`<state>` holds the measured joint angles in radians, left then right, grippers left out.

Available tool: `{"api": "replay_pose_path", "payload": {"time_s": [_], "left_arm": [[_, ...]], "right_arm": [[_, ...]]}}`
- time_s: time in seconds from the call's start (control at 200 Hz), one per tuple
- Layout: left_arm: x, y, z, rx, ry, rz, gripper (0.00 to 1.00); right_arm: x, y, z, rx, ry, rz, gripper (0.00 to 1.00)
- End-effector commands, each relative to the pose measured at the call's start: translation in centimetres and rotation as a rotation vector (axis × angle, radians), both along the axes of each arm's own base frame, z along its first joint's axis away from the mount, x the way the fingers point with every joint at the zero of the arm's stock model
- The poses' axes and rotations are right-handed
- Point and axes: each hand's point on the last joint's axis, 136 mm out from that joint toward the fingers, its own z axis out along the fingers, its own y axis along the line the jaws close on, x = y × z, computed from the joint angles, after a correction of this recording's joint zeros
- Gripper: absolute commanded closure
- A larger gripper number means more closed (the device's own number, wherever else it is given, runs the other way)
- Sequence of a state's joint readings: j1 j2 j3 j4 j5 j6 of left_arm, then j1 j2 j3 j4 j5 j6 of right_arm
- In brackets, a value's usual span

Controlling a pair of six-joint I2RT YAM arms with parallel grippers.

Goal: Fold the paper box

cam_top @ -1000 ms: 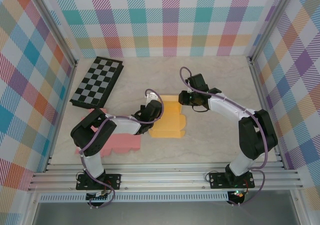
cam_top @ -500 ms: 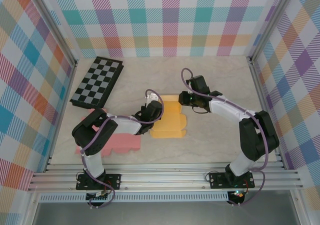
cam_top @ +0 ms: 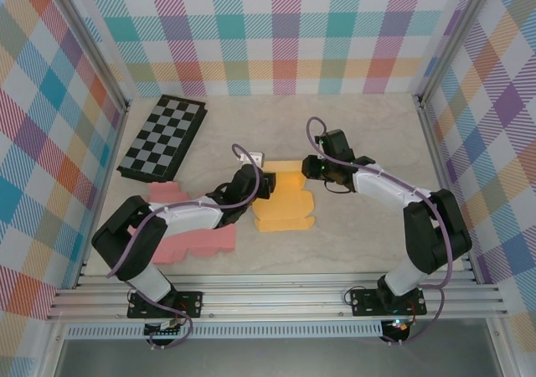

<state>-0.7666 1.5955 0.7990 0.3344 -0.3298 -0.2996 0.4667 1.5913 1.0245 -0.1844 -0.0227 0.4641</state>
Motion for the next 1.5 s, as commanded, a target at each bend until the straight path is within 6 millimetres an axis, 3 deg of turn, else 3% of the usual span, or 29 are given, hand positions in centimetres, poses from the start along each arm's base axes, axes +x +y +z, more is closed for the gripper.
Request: {"api": "replay_pose_path", "payload": {"time_s": [0.0, 0.175, 0.32, 0.48, 0.765, 0.925, 1.07, 1.495], "left_arm": [[-2.1, -0.8, 1.1, -0.059, 0.036, -0.075, 0.48], [-3.0, -0.2, 4.3, -0.116, 0.002, -0.079, 0.46], [-2.0, 1.3, 6.0, -0.164, 0.032, 0.015, 0.43], [0.0, 1.8, 4.0, -0.302, 0.229, 0.040, 0.56], [1.6, 2.9, 1.0, -0.413, 0.365, 0.069, 0.60], [1.8, 2.3, 1.3, -0.471, 0.357, 0.048, 0.60], [1.8, 2.3, 0.8, -0.469, 0.371, 0.052, 0.73], [0.8, 2.4, -3.1, -0.449, 0.456, 0.098, 0.86]], "right_arm": [[-1.7, -0.7, -2.0, -0.048, 0.069, 0.002, 0.78], [-1.7, -0.5, -1.6, -0.052, 0.060, 0.012, 0.78], [-1.7, -0.3, -1.5, -0.053, 0.059, 0.016, 0.78], [-1.6, -0.3, -1.2, -0.060, 0.057, 0.021, 0.78], [-1.5, 0.0, -1.0, -0.055, 0.063, 0.027, 0.77], [-1.5, -0.1, -1.1, -0.058, 0.062, 0.030, 0.77], [-1.5, 0.0, -1.1, -0.057, 0.063, 0.029, 0.77], [-1.6, 0.1, -2.1, -0.070, 0.085, 0.029, 0.77]]}}
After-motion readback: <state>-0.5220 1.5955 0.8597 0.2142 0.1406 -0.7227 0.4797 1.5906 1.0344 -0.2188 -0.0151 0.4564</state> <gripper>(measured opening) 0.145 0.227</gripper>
